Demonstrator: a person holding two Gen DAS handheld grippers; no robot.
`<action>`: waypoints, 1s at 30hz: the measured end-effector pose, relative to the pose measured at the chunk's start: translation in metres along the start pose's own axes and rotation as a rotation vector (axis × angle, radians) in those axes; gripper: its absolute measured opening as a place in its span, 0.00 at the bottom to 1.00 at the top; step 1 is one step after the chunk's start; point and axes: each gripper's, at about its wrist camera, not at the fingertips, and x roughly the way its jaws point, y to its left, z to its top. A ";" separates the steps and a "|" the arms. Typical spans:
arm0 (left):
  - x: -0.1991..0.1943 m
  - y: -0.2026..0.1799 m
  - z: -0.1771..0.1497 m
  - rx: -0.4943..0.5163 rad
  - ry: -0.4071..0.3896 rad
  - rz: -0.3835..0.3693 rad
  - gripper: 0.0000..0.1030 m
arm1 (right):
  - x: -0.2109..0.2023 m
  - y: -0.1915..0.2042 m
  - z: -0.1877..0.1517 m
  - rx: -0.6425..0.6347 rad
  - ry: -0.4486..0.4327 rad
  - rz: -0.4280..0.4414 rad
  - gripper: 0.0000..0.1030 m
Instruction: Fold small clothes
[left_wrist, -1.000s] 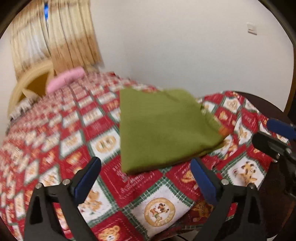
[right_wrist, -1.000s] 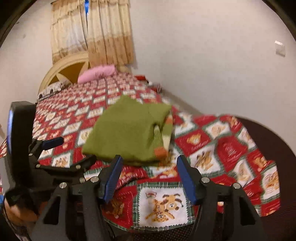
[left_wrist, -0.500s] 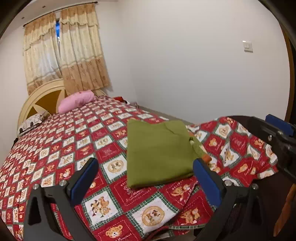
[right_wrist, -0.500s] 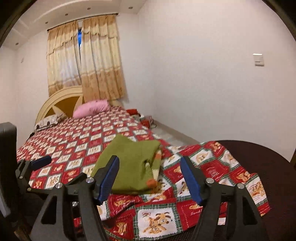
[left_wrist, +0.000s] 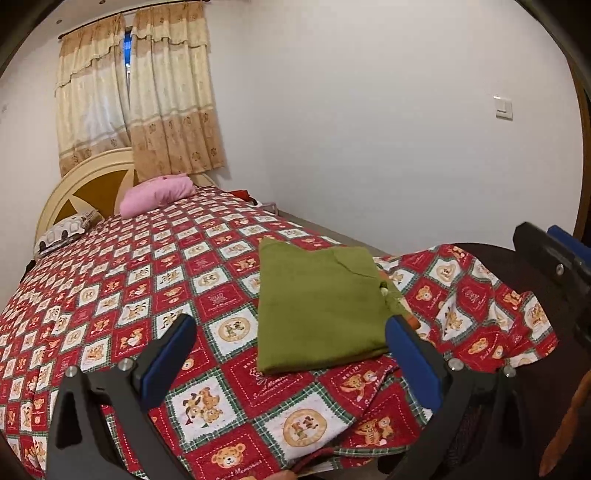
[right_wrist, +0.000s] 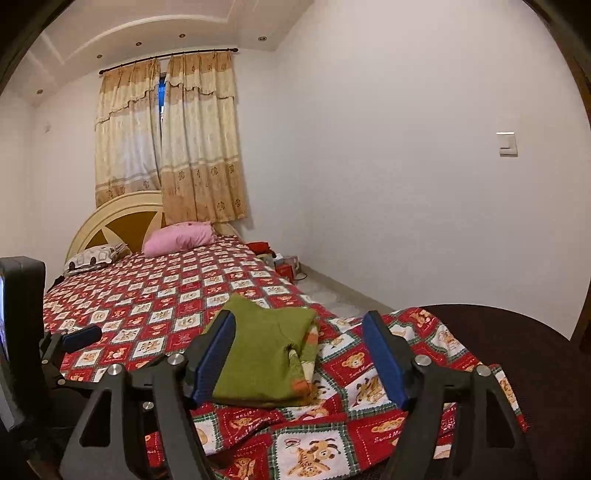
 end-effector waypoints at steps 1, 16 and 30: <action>-0.001 -0.001 0.000 0.005 0.000 0.003 1.00 | 0.000 0.000 0.000 0.002 0.002 -0.001 0.74; -0.003 -0.002 0.000 0.016 0.010 0.018 1.00 | 0.007 -0.007 -0.002 0.020 0.028 -0.012 0.74; -0.004 -0.001 -0.001 0.017 0.016 0.022 1.00 | 0.006 -0.008 -0.002 0.024 0.029 -0.019 0.74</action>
